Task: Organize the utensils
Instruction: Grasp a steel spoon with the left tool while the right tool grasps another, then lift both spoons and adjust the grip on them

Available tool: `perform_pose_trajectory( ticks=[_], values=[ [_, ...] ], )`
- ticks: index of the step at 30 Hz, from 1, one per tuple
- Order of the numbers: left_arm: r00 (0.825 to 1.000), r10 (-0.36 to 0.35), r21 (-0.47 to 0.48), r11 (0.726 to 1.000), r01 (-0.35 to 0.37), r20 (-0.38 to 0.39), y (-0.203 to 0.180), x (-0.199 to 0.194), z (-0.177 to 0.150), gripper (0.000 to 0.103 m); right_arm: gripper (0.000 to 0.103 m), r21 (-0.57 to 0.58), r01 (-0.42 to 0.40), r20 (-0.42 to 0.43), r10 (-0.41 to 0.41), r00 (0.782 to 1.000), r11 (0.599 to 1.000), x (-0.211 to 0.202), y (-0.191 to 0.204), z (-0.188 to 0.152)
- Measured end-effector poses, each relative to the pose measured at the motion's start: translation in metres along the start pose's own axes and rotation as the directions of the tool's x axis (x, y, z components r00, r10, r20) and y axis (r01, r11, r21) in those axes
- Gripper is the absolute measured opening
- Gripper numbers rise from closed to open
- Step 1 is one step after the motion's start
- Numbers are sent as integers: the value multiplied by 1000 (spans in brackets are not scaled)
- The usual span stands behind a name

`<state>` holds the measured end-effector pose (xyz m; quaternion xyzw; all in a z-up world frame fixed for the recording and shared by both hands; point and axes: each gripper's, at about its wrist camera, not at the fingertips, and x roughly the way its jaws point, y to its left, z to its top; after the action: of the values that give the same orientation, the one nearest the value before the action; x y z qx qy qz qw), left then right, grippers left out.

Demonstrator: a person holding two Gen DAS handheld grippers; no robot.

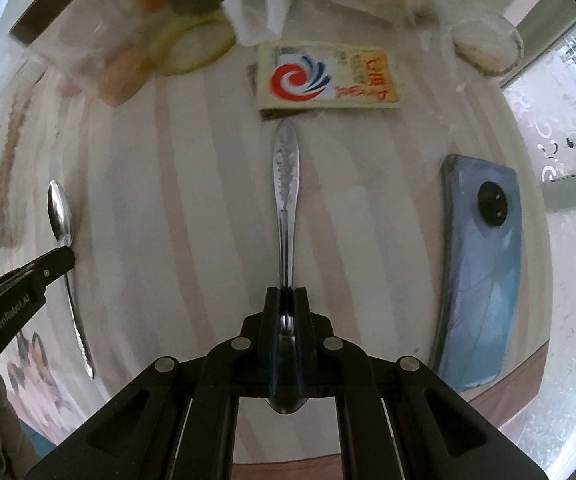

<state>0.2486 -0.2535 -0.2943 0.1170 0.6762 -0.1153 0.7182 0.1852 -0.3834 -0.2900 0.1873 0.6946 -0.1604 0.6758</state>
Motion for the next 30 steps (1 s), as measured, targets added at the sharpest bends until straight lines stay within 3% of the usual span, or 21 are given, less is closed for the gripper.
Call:
perform_pose_trajectory(
  ticks=[7, 10, 14, 21, 28, 30],
  values=[
    [1000, 26, 45, 999, -26, -9, 40, -1, -58, 4, 7, -48, -34, -27, 33, 999, 998, 2, 34, -31],
    [999, 13, 3, 1000, -13, -30, 63, -1, -79, 4, 7, -83, -52, -49, 49, 998, 995, 3, 55, -46],
    [996, -64, -110, 992, 56, -69, 97, -2, -97, 4, 7, -145, -74, -73, 64, 995, 987, 5, 89, -66],
    [983, -172, -188, 970, 158, -63, 126, 1, -105, 6, 7, -267, -87, -101, 62, 993, 960, 8, 158, -86],
    [988, -138, -114, 985, 130, -68, 126, 5, -89, 8, 7, -310, -40, -103, 8, 995, 950, 9, 200, -89],
    [990, -131, -118, 985, 123, -56, 122, 4, -85, 4, 7, -311, -38, -102, 6, 995, 950, 12, 209, -86]
  ],
)
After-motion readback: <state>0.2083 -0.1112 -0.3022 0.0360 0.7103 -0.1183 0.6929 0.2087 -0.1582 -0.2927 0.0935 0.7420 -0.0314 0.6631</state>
